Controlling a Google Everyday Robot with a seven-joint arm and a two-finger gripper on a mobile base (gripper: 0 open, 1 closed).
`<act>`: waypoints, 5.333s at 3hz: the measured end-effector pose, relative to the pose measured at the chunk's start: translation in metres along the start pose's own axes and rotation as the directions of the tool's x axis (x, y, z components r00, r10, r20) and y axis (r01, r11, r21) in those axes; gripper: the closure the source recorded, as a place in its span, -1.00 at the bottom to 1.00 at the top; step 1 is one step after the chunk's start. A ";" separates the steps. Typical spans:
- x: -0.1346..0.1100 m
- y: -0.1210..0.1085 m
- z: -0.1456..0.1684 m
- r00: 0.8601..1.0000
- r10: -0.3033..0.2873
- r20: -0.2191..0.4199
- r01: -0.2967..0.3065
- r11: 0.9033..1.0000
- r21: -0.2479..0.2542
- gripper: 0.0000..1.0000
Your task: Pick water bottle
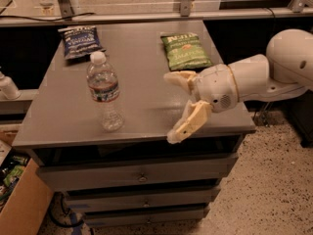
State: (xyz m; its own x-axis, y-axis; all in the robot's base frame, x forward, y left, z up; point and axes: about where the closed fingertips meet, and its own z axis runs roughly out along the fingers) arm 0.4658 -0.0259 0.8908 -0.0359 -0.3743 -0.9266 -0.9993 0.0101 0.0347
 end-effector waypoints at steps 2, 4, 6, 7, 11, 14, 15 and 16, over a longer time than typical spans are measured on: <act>-0.080 0.003 0.033 0.981 -0.054 0.186 0.057 0.998 -0.012 -1.00; -0.134 0.026 0.081 0.980 -0.036 0.197 0.048 0.997 -0.056 -1.00; -0.100 0.001 0.074 0.980 -0.062 0.188 0.070 0.997 -0.038 -1.00; -0.088 -0.017 0.073 0.980 -0.080 0.185 0.088 0.995 -0.038 -1.00; -0.052 -0.001 0.125 0.981 -0.041 0.190 0.062 0.993 -0.105 -0.67; -0.056 0.006 0.141 0.970 -0.038 0.241 0.060 0.994 -0.087 0.74; -0.080 -0.001 0.135 0.961 -0.085 0.262 0.104 0.993 -0.058 1.00; -0.114 -0.015 0.123 0.947 -0.155 0.283 0.167 0.986 -0.018 1.00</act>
Offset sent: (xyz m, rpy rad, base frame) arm -0.0121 0.0862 0.1345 0.2620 -0.0718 0.0387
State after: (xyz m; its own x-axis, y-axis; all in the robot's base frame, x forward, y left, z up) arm 0.4846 0.1309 0.9492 0.1200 -0.0938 -0.9883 -0.9911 -0.0691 -0.1137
